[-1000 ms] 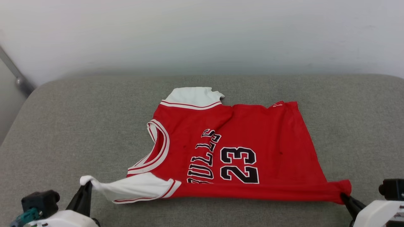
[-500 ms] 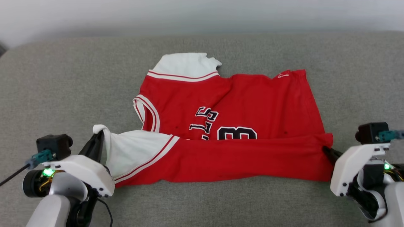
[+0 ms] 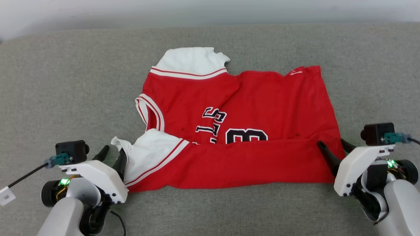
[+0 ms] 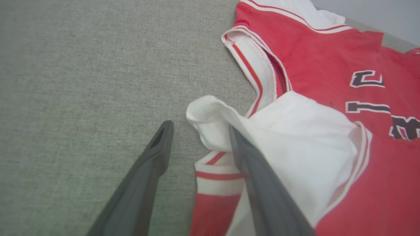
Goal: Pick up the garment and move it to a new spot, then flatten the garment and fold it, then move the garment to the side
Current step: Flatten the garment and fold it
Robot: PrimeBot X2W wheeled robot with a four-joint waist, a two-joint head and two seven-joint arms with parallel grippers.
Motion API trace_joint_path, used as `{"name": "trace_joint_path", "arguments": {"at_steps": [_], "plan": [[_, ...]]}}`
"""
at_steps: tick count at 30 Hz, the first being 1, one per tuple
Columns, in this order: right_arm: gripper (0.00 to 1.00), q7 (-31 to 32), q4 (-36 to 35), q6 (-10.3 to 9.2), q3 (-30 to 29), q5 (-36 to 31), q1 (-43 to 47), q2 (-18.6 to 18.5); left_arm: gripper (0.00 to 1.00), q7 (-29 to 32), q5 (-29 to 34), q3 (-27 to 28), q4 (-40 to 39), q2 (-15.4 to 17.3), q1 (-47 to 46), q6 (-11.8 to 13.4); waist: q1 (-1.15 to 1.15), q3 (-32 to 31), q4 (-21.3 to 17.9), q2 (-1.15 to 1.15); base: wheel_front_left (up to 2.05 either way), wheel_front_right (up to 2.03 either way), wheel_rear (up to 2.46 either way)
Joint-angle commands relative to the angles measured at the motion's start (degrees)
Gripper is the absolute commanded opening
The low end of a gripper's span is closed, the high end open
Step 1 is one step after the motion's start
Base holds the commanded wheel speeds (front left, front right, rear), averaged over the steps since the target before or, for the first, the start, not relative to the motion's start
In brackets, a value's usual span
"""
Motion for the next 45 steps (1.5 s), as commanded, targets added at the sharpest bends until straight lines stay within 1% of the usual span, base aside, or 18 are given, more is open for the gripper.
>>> {"name": "trace_joint_path", "arguments": {"at_steps": [1, 4, 7, 11, 15, 19, 24, 29, 32, 35, 37, 41, 42, 43, 44, 45], "plan": [[1.0, -1.8, 0.2, -0.1, 0.4, 0.4, 1.4, -0.7, 1.0, -0.4, -0.5, 0.2, 0.7, 0.1, -0.1, -0.3, -0.01, -1.4, 0.1, 0.0, 0.0, 0.0, 0.0], [1.0, -7.5, -1.6, -0.08, 1.0, 0.7, 2.6, -1.5, 1.0, -1.3, -1.0, 1.1, 1.5, 0.5, 0.8, -0.2, -0.01, -4.0, -0.3, 0.0, 0.0, 0.0, 0.0], [1.0, -12.6, -4.0, -0.08, 0.8, 1.1, 4.9, -1.8, 1.0, -1.3, -1.4, 2.1, 1.1, 1.7, 1.6, 0.4, -0.01, -6.7, -0.7, 0.0, 0.0, 0.0, 0.0], [1.0, -18.3, -8.0, -0.07, -0.7, -1.9, 7.7, -1.5, 1.0, 0.1, -1.7, 3.2, -1.0, 3.5, 3.4, 1.6, -0.01, -10.1, -1.7, 0.0, 0.0, 0.0, 0.0], [1.0, -21.3, -12.0, -0.08, -2.4, -5.5, 10.9, -0.3, 1.0, 3.4, -2.3, 3.8, -4.6, 5.8, 5.0, 2.5, -0.01, -12.6, -2.7, 0.0, 0.0, 0.0, 0.0], [1.0, -21.6, -16.5, -0.08, -3.9, -8.0, 14.5, 1.2, 1.0, 10.6, -3.7, 2.9, -8.4, 8.5, 6.6, 2.3, -0.01, -13.9, -3.5, 0.0, 0.0, 0.0, 0.0], [1.0, -20.9, -22.2, -0.08, -4.7, -9.2, 18.0, 2.8, 1.0, 20.8, -6.6, 1.6, -11.8, 11.4, 8.6, 2.4, -0.01, -13.4, -5.1, 0.0, 0.0, 0.0, 0.0], [1.0, -20.8, -26.0, -0.08, -3.8, -9.9, 18.6, 4.2, 1.0, 27.8, -9.6, 1.5, -12.9, 12.4, 10.6, 4.4, -0.01, -10.6, -7.4, 0.0, 0.0, 0.0, 0.0], [1.0, -21.0, -27.4, -0.08, -3.2, -10.0, 18.2, 5.1, 1.0, 29.8, -10.6, 1.4, -12.0, 12.4, 10.9, 5.2, -0.01, -7.9, -8.4, 0.0, 0.0, 0.0, 0.0], [1.0, -21.1, -27.9, -0.08, -2.9, -9.9, 17.2, 5.5, 1.0, 30.7, -11.1, 1.5, -10.3, 12.1, 9.5, 5.4, -0.01, -5.4, -9.1, 0.0, 0.0, 0.0, 0.0], [1.0, -21.2, -27.7, -0.08, -2.9, -9.9, 16.6, 5.7, 1.0, 31.8, -11.9, 0.8, -8.6, 11.6, 9.1, 4.7, -0.01, -4.1, -9.4, 0.0, 0.0, 0.0, 0.0], [1.0, -21.5, -27.4, -0.08, -3.5, -10.0, 15.6, 5.1, 1.0, 35.7, -14.8, -2.2, -5.1, 8.9, 9.2, 2.3, -0.01, -2.8, -9.6, 0.0, 0.0, 0.0, 0.0], [1.0, -21.6, -27.4, -0.08, -3.7, -10.0, 15.4, 5.0, 0.85, 36.6, -15.5, -2.9, -4.3, 8.0, 9.3, 1.7, -0.01, -2.7, -9.6, 0.0, 0.0, 0.0, 0.0], [1.0, -21.4, -27.5, -0.08, -3.8, -10.0, 15.3, 4.8, 0.39, 37.4, -16.2, -3.5, -3.6, 7.2, 9.5, 1.2, -0.01, -2.7, -9.5, 0.0, 0.0, 0.0, 0.0], [1.0, -21.1, -27.7, -0.08, -4.0, -10.0, 15.2, 4.7, 0.1, 37.7, -16.8, -3.7, -3.1, 6.5, 9.6, 0.8, -0.01, -2.7, -9.4, 0.0, 0.0, 0.0, 0.0], [1.0, -20.9, -27.8, -0.07, -4.4, -10.0, 15.1, 4.5, 0.0, 37.6, -17.3, -3.7, -2.6, 5.9, 9.5, 0.4, -0.01, -2.9, -9.2, 0.0, 0.0, 0.0, 0.0]]}}
